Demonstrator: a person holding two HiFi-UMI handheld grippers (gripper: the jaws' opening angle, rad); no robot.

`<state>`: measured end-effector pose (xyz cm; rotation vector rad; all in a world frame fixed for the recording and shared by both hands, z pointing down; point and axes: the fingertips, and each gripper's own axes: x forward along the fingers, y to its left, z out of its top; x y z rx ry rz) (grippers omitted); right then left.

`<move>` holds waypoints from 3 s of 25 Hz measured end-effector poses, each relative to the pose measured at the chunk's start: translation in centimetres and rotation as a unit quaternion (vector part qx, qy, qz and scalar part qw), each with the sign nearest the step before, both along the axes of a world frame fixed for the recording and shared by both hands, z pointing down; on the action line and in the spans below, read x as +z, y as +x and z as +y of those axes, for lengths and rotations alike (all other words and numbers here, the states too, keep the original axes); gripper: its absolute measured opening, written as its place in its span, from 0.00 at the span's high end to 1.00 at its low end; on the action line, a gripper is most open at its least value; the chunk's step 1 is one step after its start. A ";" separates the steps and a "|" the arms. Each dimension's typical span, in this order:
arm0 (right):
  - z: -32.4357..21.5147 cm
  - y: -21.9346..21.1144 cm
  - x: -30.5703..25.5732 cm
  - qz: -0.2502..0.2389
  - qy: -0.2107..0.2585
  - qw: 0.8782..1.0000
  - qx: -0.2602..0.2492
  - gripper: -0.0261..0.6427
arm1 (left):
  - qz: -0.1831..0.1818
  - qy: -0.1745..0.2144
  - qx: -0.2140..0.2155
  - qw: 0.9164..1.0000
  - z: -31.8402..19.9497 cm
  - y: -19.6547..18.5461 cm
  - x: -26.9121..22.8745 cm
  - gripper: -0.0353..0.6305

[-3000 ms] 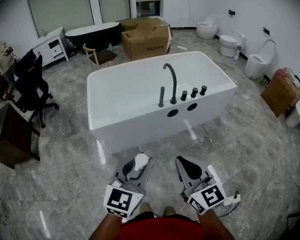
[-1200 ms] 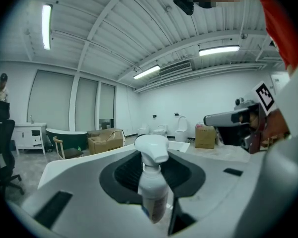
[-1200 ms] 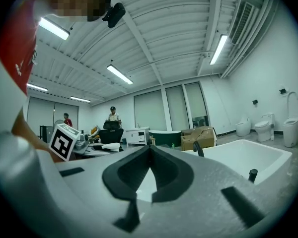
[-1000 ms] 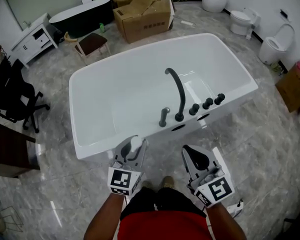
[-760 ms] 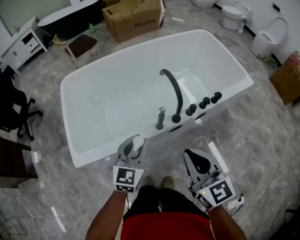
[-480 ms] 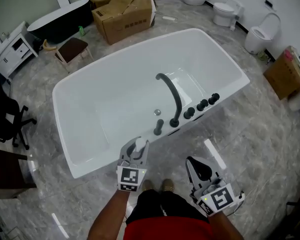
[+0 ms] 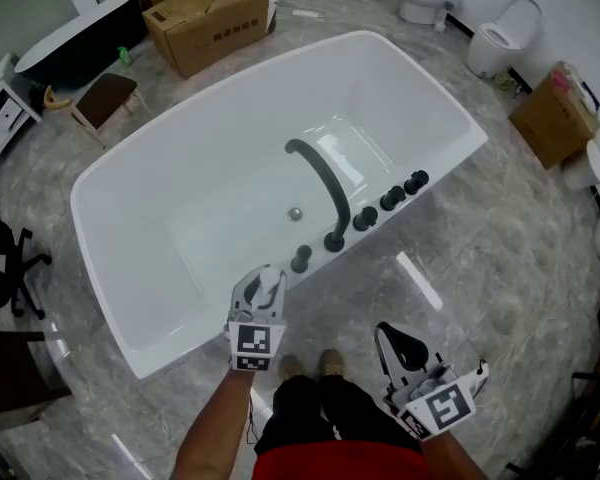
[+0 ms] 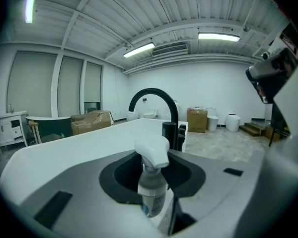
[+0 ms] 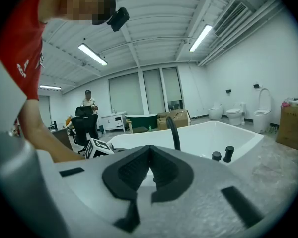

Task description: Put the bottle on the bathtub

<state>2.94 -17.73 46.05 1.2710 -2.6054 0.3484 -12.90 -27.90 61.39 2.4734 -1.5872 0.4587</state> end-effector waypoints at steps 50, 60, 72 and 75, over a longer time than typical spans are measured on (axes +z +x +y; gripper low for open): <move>0.9 -2.8 -7.9 -0.092 0.080 0.990 -0.077 0.95 | 0.065 0.109 0.033 0.991 11.7 4.8 -23.5 0.88; 2.9 -2.8 -9.9 -0.096 0.102 0.986 -0.089 0.95 | 0.075 0.121 0.033 0.989 13.4 4.7 -25.9 0.93; 3.5 -2.8 -10.2 -0.088 0.106 0.986 -0.090 0.95 | 0.076 0.122 0.044 0.989 13.5 5.3 -25.9 0.93; 3.5 -2.8 -10.1 -0.086 0.104 0.987 -0.088 0.95 | 0.077 0.119 0.044 0.989 13.5 5.3 -25.8 0.93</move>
